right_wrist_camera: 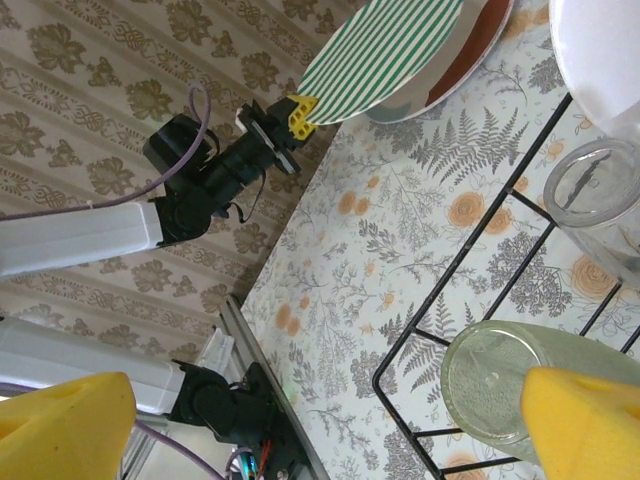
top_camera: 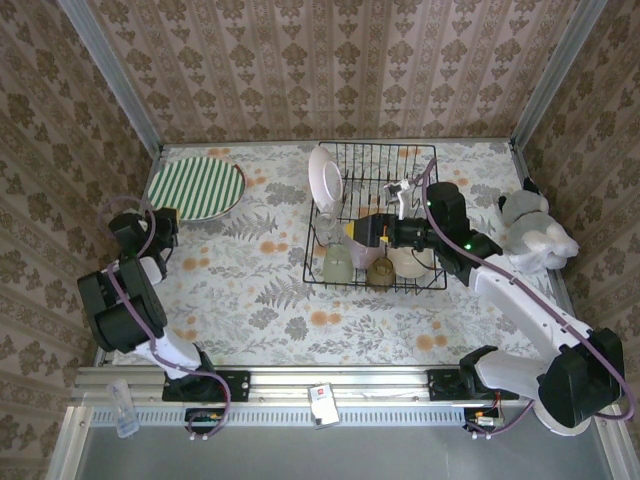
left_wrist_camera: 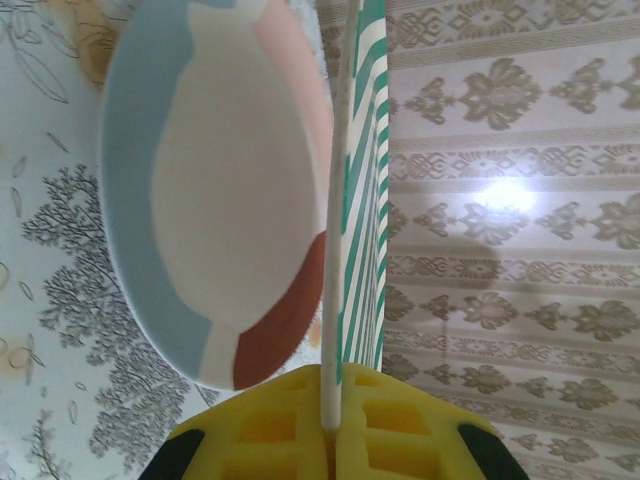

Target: Unload the mixed dishes from the dish rack

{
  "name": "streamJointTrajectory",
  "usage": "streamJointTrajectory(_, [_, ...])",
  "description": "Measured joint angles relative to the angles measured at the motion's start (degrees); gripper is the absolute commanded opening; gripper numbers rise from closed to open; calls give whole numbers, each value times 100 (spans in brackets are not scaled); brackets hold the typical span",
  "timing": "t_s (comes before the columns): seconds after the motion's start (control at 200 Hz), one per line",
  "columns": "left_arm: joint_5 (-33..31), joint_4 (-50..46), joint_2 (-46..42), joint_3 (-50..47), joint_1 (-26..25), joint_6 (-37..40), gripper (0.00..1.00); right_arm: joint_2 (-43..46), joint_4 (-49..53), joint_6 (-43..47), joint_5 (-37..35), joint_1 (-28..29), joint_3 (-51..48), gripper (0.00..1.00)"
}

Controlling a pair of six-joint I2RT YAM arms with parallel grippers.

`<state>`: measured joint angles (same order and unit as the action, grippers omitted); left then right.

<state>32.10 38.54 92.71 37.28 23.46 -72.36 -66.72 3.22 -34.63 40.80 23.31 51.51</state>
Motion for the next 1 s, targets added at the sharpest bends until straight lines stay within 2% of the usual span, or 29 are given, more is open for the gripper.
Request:
streamJointTrajectory(0.5, [2,533,1353,588,-13,-94,0,-59,140,170,-166,157,2,100])
streamJointTrajectory(1.0, [-2,232,1598,1290,-98,7,0,-76,214,170,-321,264,4,100])
